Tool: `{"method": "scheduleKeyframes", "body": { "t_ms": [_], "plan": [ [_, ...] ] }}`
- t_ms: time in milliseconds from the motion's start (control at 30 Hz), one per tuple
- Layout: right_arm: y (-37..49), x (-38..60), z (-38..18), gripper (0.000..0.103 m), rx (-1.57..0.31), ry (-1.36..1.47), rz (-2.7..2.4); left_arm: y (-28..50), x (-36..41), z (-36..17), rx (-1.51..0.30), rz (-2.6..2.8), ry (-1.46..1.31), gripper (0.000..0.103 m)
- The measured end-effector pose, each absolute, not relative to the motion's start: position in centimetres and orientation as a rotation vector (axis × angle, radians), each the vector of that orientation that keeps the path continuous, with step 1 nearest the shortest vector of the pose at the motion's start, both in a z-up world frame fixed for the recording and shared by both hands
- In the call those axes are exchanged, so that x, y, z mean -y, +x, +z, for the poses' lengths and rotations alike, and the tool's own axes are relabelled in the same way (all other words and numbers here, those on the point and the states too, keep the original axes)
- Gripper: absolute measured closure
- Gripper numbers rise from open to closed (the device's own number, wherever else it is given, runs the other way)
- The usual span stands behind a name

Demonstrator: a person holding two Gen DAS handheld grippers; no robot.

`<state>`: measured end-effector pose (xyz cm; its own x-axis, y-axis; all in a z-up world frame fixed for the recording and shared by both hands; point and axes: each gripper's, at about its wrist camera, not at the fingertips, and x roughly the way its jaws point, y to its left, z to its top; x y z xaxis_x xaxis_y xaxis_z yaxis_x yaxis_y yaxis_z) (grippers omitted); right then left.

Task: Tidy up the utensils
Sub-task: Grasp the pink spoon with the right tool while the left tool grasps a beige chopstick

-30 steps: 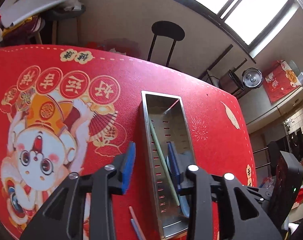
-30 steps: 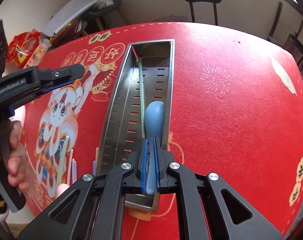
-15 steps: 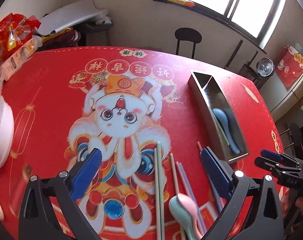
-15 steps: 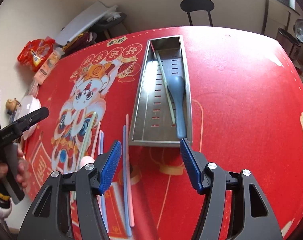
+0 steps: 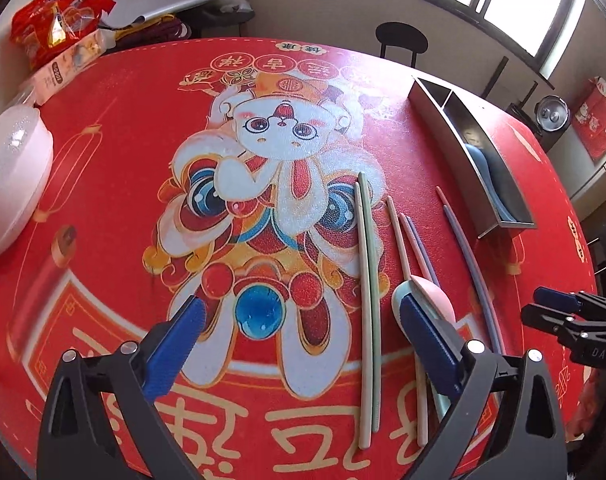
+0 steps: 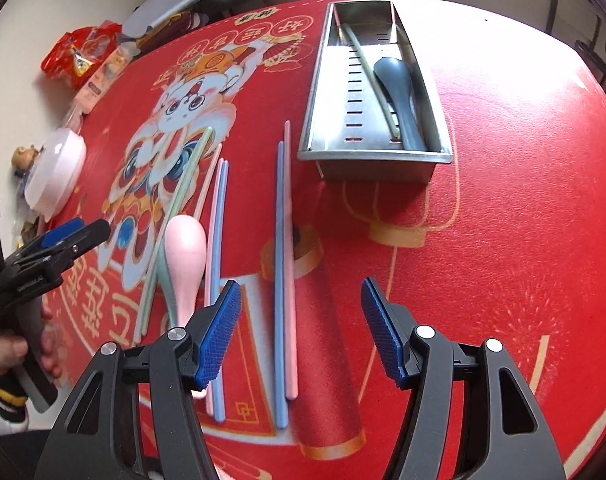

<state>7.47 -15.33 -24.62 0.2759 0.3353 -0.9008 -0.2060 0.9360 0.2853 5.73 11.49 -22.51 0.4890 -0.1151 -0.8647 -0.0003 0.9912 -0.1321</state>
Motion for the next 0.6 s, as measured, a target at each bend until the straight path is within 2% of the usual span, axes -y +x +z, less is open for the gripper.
{"method": "scheduleKeyframes", "body": {
  "t_ms": [233, 367, 600],
  "plan": [
    [6.3, 11.4, -25.0, 0.044, -1.264, 0.048, 0.48, 4.2, -11.6, -22.5, -1.062, -0.108, -0.115, 0.014],
    [5.8, 9.0, -25.3, 0.068, -1.285, 0.017, 0.556, 3.6, -12.2, -22.6, -1.062, -0.111, -0.133, 0.019],
    [5.5, 6.2, -26.4, 0.075, -1.342, -0.004, 0.6, 3.0, -12.7, -22.7, -1.066, -0.154, -0.152, 0.034]
  ]
}}
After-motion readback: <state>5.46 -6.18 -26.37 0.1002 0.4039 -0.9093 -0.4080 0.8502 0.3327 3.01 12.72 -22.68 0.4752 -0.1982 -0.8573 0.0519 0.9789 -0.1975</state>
